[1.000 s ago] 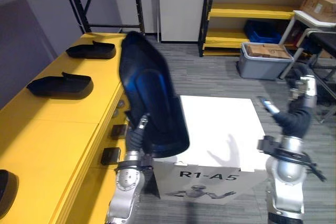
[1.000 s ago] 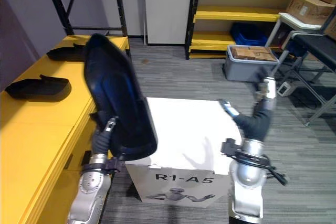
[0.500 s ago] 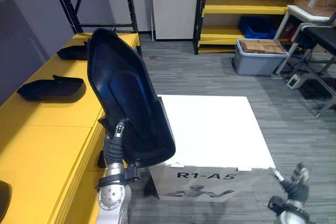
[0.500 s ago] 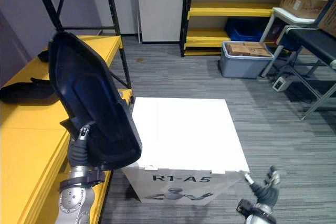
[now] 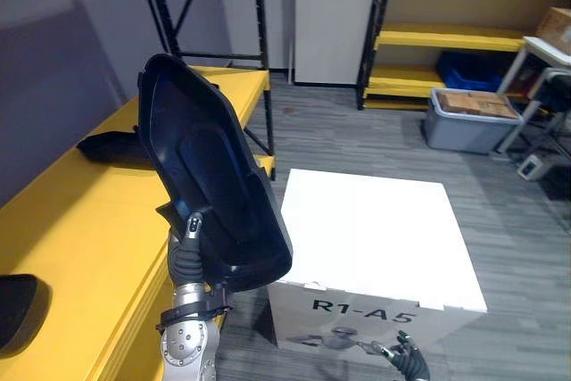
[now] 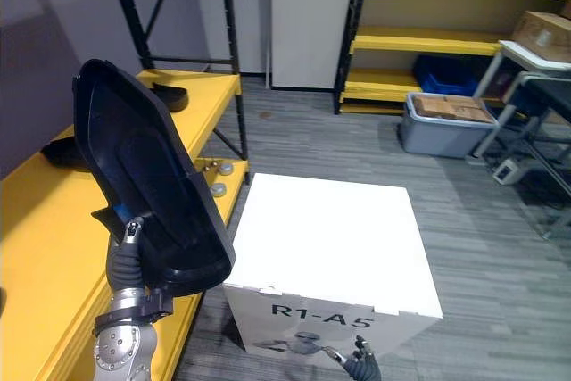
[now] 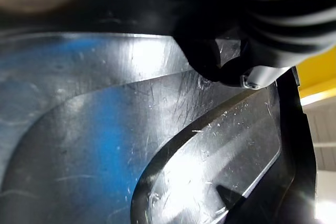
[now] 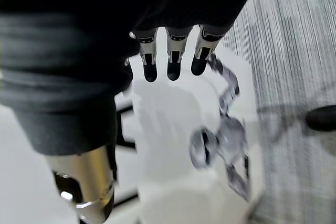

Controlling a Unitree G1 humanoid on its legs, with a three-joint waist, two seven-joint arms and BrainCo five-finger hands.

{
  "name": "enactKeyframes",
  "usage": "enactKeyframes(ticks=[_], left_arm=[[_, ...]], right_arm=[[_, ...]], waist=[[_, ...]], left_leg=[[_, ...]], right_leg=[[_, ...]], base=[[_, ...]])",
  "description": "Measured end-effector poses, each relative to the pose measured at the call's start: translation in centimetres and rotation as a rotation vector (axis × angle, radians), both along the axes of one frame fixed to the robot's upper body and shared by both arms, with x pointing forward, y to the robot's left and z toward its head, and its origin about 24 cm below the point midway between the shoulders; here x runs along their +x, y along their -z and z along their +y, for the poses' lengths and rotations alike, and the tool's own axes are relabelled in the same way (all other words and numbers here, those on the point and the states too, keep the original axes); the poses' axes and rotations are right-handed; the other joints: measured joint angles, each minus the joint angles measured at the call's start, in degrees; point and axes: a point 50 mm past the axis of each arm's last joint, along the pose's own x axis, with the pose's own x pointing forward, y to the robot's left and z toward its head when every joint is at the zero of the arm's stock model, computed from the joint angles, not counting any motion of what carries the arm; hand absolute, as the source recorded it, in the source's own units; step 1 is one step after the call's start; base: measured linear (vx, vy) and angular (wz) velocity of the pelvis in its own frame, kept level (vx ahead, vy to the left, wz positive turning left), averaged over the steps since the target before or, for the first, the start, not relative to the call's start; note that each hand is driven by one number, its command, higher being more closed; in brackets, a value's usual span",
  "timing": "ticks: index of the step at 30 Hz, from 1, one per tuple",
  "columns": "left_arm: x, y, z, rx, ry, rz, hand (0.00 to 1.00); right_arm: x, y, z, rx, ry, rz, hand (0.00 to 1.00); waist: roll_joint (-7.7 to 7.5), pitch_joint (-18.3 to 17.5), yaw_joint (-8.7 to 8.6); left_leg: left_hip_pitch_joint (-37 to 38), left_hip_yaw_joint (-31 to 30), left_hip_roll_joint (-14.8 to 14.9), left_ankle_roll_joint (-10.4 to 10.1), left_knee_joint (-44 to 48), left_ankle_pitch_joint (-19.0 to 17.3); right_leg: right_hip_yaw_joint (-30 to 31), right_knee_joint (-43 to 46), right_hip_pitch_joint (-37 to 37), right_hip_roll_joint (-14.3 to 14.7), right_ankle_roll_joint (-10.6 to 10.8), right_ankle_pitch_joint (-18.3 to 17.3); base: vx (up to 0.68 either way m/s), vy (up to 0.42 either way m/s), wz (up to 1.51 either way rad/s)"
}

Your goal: Walk over and take plastic housings, then place them on the shelf

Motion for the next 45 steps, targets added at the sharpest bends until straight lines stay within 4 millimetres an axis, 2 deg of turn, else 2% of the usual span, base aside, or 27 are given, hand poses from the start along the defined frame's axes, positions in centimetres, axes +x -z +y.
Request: enactKeyframes(ticks=[1, 4, 5, 7, 8, 9, 10, 12, 13, 14, 15, 16, 18, 20, 21, 22, 24, 25, 28, 31, 32, 33, 34, 35, 38, 42, 45], left_arm=[[0.0, 0.0, -0.2, -0.002, 0.011, 0.001, 1.00], [0.1, -0.1, -0.8, -0.006, 0.037, -0.005, 1.00], [0.1, -0.1, -0.9, -0.008, 0.044, -0.005, 1.00], [0.1, -0.1, -0.8, -0.009, 0.039, -0.004, 1.00], [0.1, -0.1, -0.6, -0.007, 0.030, -0.003, 1.00], [0.0, 0.0, -0.4, -0.005, 0.018, 0.002, 1.00], [0.0, 0.1, -0.4, -0.005, 0.015, 0.004, 1.00], [-0.1, 0.2, -0.4, -0.006, 0.008, 0.009, 1.00], [-0.1, 0.2, -0.4, -0.006, 0.007, 0.012, 1.00], [-0.1, 0.4, -0.3, -0.004, 0.004, 0.021, 1.00], [0.0, 0.6, -0.2, -0.002, -0.004, 0.029, 1.00], [-0.1, 0.9, 0.0, 0.001, -0.013, 0.041, 1.00], [-0.1, 1.8, 0.2, 0.006, -0.032, 0.085, 1.00], [-0.2, 1.9, 0.4, 0.019, -0.053, 0.089, 1.00], [-0.2, 1.9, 0.5, 0.024, -0.061, 0.092, 1.00], [-0.2, 1.9, 0.7, 0.040, -0.072, 0.095, 1.00], [0.0, 1.8, 0.4, 0.052, -0.065, 0.095, 1.00], [0.2, 1.9, -0.3, 0.061, -0.042, 0.100, 1.00], [0.4, 1.9, -1.6, 0.066, 0.001, 0.098, 1.00], [0.7, 1.6, -2.4, 0.060, 0.036, 0.082, 1.00], [0.7, 1.5, -2.7, 0.062, 0.048, 0.079, 1.00], [0.7, 1.2, -2.9, 0.068, 0.056, 0.067, 1.00], [0.7, 1.2, -3.0, 0.066, 0.059, 0.067, 1.00], [0.7, 1.3, -3.2, 0.066, 0.066, 0.067, 1.00], [0.7, 1.2, -3.5, 0.069, 0.087, 0.066, 1.00], [0.7, 1.2, -3.7, 0.071, 0.107, 0.064, 1.00], [0.8, 1.2, -3.7, 0.070, 0.107, 0.063, 1.00]], right_arm=[[0.1, 0.2, 0.5, 0.001, -0.038, 0.011, 0.00], [1.0, 0.0, 1.2, -0.006, -0.111, -0.004, 0.00], [1.6, -0.1, 1.3, -0.012, -0.128, -0.015, 0.00], [2.3, -0.3, 1.2, -0.025, -0.145, -0.032, 0.00], [3.0, -0.5, 1.1, -0.041, -0.159, -0.046, 0.00], [3.4, -0.7, 0.8, -0.065, -0.180, -0.051, 0.00], [3.5, -0.7, 0.6, -0.075, -0.187, -0.049, 0.00], [3.1, -0.3, -0.2, -0.100, -0.187, -0.017, 0.00], [2.9, -0.1, -0.3, -0.103, -0.189, -0.001, 0.00], [2.6, 0.2, -0.6, -0.105, -0.190, 0.028, 0.00], [2.8, 0.4, -0.6, -0.105, -0.192, 0.036, 0.00], [2.9, 0.4, -0.4, -0.102, -0.193, 0.035, 0.00], [3.1, 0.4, 0.0, -0.089, -0.193, 0.032, 0.00], [3.8, 0.3, 0.0, -0.089, -0.197, 0.024, 0.00], [4.2, 0.2, 0.0, -0.092, -0.199, 0.014, 0.00], [5.4, -0.3, 0.1, -0.098, -0.209, -0.021, 0.00], [5.8, -0.6, 0.1, -0.101, -0.209, -0.039, 0.00], [5.6, -0.6, 0.0, -0.102, -0.202, -0.043, 0.00], [5.0, -1.1, -0.1, -0.106, -0.188, -0.069, 0.00], [3.9, -1.0, 0.4, -0.089, -0.167, -0.069, 0.00], [3.1, -0.8, 0.8, -0.073, -0.157, -0.053, 0.00], [2.4, -0.5, 1.3, -0.056, -0.148, -0.038, 0.00], [2.2, -0.5, 1.3, -0.051, -0.142, -0.033, 0.00], [2.0, -0.5, 1.3, -0.053, -0.137, -0.033, 0.00], [2.1, -0.7, 1.1, -0.063, -0.127, -0.045, 0.00], [1.6, -0.7, 1.1, -0.060, -0.118, -0.040, 0.00], [1.1, -0.5, 1.8, -0.037, -0.100, -0.029, 0.00]], waist=[[-0.54, 0.3, 0.36], [-1.52, 1.4, 1.42], [-1.77, 2.1, 1.70], [-2.27, 3.8, 1.80], [-1.67, 4.6, 1.95], [-1.50, 5.6, 2.16], [-1.56, 5.8, 1.90], [-1.46, 6.0, 0.79], [-1.31, 6.0, 0.77], [-0.69, 5.8, 0.28], [-0.53, 6.2, 0.11], [-0.68, 6.2, -0.20], [-1.05, 5.9, -0.47], [-1.15, 5.9, -0.41], [-1.10, 5.9, -0.47], [-1.04, 5.9, -1.22], [-0.97, 5.9, -2.22], [-0.58, 6.3, -3.00], [-0.90, 6.1, -3.40], [-1.45, 6.0, -4.39], [-1.96, 5.7, -4.80], [-3.73, 5.2, -4.24], [-3.78, 4.9, -3.69], [-2.74, 4.2, -2.62], [-2.83, 3.9, -2.38], [-3.23, 2.8, -1.52], [-4.51, 3.0, -1.65]], left_leg=[[-0.4, -2.6, -1.0, -0.1, 1.0, 0.1], [-4.3, -8.8, -3.6, -0.5, 5.1, 0.3], [-5.9, -10.3, -4.6, -1.3, 6.2, 0.8], [-8.3, -7.7, -4.7, -3.4, 6.7, 1.0], [-10.8, 0.4, -1.8, -2.3, 8.0, 0.1], [-12.5, 11.4, 2.3, -2.5, 10.2, -0.3], [-12.9, 16.7, 4.1, -2.3, 11.2, -0.4], [-12.3, 33.2, 9.4, -0.8, 14.2, -1.0], [-11.7, 35.4, 10.2, -0.5, 14.7, -1.2], [-10.8, 37.2, 11.3, 1.2, 15.8, -1.4], [-10.9, 36.6, 9.6, 2.9, 15.9, -2.0], [-11.2, 35.6, 8.2, 3.2, 15.4, -2.2], [-11.2, 31.3, 2.7, 4.5, 11.4, -1.5], [-11.3, 29.0, 0.0, 5.8, 10.3, -1.4], [-11.3, 28.4, -0.6, 6.2, 10.5, -1.7], [-11.3, 26.0, -2.1, 7.0, 11.0, -2.2], [-11.0, 23.0, -2.8, 7.2, 10.9, -2.3], [-9.3, 20.0, -2.8, 7.3, 9.8, -2.2], [-6.3, 15.6, -3.3, 6.9, 8.2, -2.4], [-6.2, 11.8, -3.8, 5.9, 9.3, -3.0], [-6.8, 9.8, -3.9, 4.8, 11.0, -3.8], [-8.1, 8.8, -4.5, 3.6, 13.4, -5.2], [-8.6, 8.5, -4.1, 2.9, 14.2, -5.7], [-9.7, 8.1, -2.5, 2.0, 15.0, -6.2], [-8.9, 7.6, -0.1, 1.2, 14.8, -6.4], [-8.1, 6.7, 0.0, 0.8, 13.9, -6.2], [-9.9, 4.9, -1.0, 0.0, 14.9, -5.4]], right_leg=[[-2.7, 2.7, 0.0, -1.2, 0.3, -2.1], [-9.5, 7.2, -0.7, -4.3, 0.7, -5.3], [-12.2, 8.2, -0.9, -5.6, 0.6, -6.0], [-16.6, 8.8, -0.8, -7.4, 0.6, -6.6], [-20.1, 8.9, -0.5, -8.0, 0.6, -6.6], [-23.3, 9.0, 0.3, -9.1, 0.5, -6.6], [-24.8, 9.0, 1.0, -9.8, 0.6, -6.7], [-31.6, 9.7, 3.1, -13.3, 2.1, -7.5], [-32.8, 10.1, 3.6, -14.2, 2.6, -7.7], [-34.9, 11.1, 4.6, -15.3, 3.8, -8.5], [-35.4, 12.9, 5.3, -16.9, 6.3, -9.9], [-35.2, 12.9, 5.3, -17.5, 6.4, -10.0], [-35.8, 9.8, 6.9, -18.2, 6.4, -9.8], [-36.2, 9.0, 8.0, -18.7, 5.4, -7.9], [-36.8, 9.9, 8.3, -19.4, 5.8, -7.4], [-36.7, 16.4, 7.5, -22.0, 5.2, -6.8], [-33.1, 22.6, 5.9, -23.1, 2.9, -5.4], [-21.1, 28.5, 2.6, -21.1, 2.3, -6.9], [-2.0, 31.9, -3.6, -13.8, 3.3, -12.9], [8.3, 30.5, -7.4, -9.1, 4.3, -13.7], [10.4, 25.5, -7.6, -8.1, 3.8, -12.7], [9.9, 21.0, -7.2, -8.9, 5.4, -10.8], [9.7, 19.1, -6.1, -8.7, 6.2, -11.5], [8.0, 15.1, -4.7, -7.6, 6.1, -11.6], [5.3, 12.2, -1.8, -5.7, 5.1, -10.8], [3.9, 9.3, 0.8, -5.6, 5.0, -10.3], [0.6, 8.6, 1.3, -6.5, 5.1, -10.2]], base=[[-0.01, -0.009, 1.06], [-0.04, -0.011, 1.34], [-0.06, 0.004, 1.61], [-0.10, 0.034, 1.38], [-0.13, 0.063, 1.49], [-0.09, 0.068, 1.47], [-0.04, 0.115, 1.51], [0.01, 0.195, 1.52], [0.04, 0.255, 1.32], [0.08, 0.271, 1.18], [0.09, 0.273, 1.15], [0.07, 0.270, 1.13], [0.05, 0.243, 1.17], [0.10, 0.186, 0.86], [0.16, 0.186, 0.93], [0.19, 0.150, 0.81], [0.18, 0.069, 0.95], [0.16, -0.006, 1.01], [0.12, -0.063, 0.76], [0.09, -0.153, 0.85], [0.07, -0.234, 0.89], [0.08, -0.257, 0.74], [0.10, -0.274, 0.29], [0.10, -0.268, 0.21], [0.08, -0.200, 0.21], [0.06, -0.041, 0.15], [0.02, 0.020, 0.54]])
